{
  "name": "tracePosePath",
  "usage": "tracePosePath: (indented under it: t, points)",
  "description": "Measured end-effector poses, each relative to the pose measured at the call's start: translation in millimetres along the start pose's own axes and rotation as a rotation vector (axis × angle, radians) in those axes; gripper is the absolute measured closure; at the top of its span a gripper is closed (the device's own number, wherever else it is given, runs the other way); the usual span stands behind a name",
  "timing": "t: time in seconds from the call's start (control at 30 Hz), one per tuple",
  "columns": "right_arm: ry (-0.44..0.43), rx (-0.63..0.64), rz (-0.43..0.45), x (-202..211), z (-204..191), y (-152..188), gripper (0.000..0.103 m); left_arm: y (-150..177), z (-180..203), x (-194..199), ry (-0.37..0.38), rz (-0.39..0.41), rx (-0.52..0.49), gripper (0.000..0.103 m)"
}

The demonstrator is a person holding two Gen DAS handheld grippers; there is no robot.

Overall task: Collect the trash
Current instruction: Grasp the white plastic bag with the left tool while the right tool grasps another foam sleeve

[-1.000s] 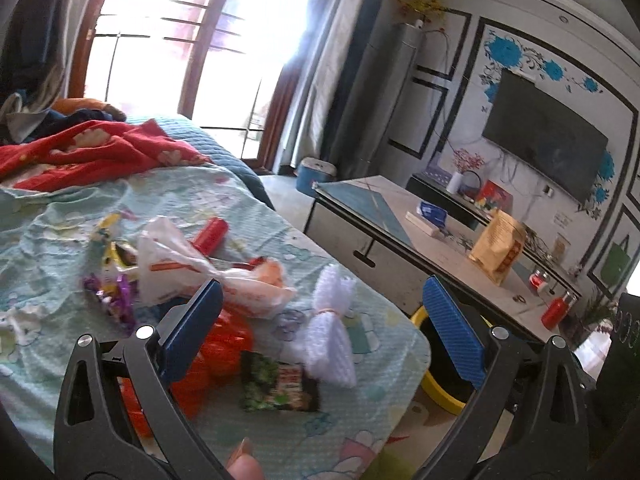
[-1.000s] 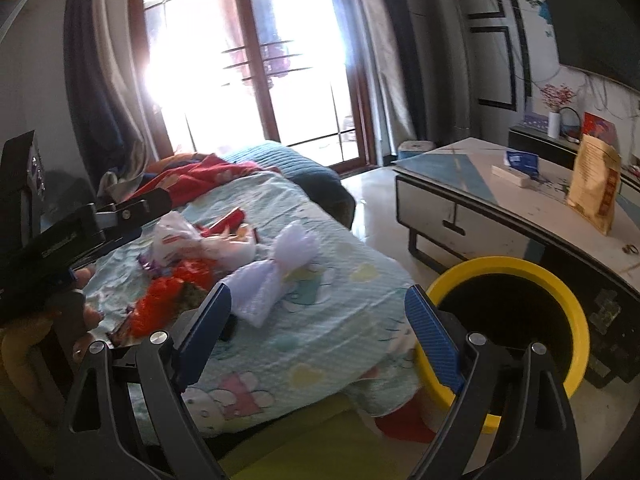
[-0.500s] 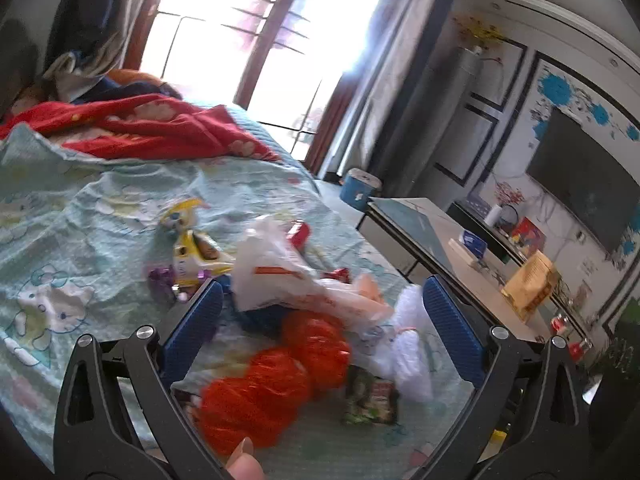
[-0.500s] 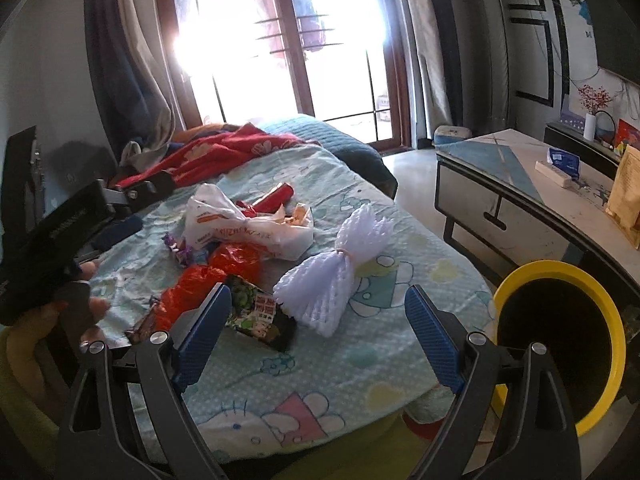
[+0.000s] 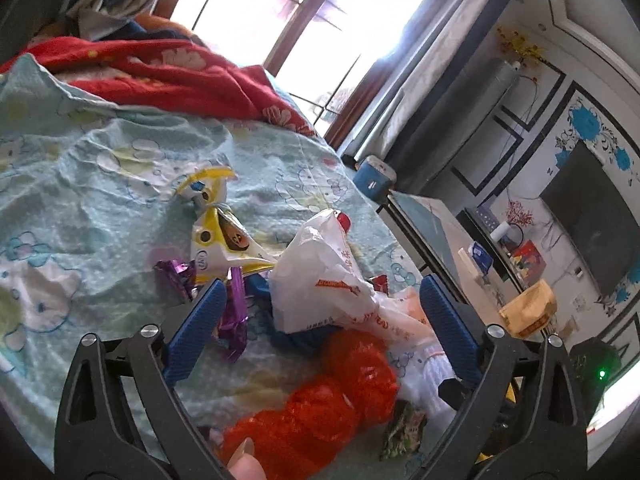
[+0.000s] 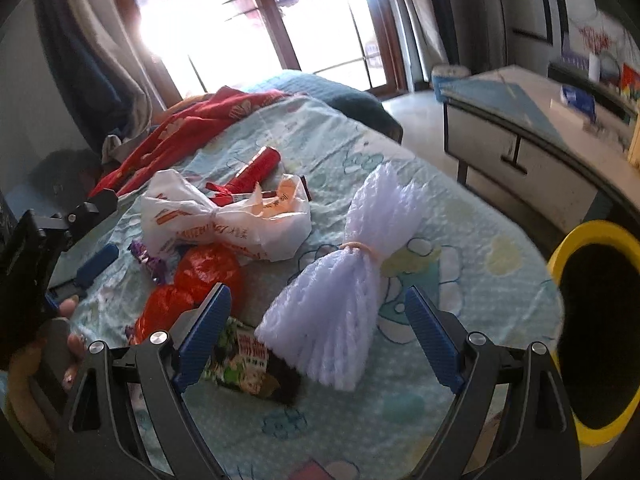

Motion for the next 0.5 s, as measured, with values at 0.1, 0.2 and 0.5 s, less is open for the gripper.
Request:
tracePosePath:
  t: [0.1,0.2,0.5]
  points:
    - [-0.007,-0.028,-0.018,-9.5,4.2,-1.2,0.017,-7.2,-1.1,-8.6,0.010,-0.015,0.029,0.024]
    - [-0.026,-0.052,-0.049,-18.9,8.7,-0.4,0.021,-14.7,-1.7,-18.3,0.005,-0.036,0.041,0.031]
    - [-0.094,-0.121,-0.068,-21.0,31.4,7.3,0.066,-12.0,-1.3,-30.1,0.009,-0.080,0.053,0.079]
Point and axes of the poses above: each gripper's, at about its wrist camera, not at the fingertips, and x roughly against the way its jaws point, z to its right, y to its underside, the point moved 8 cm from there along -x, roughly the way its jaws point, and after that the axes turned 12 degrees about -z, right-handed, at the moved point
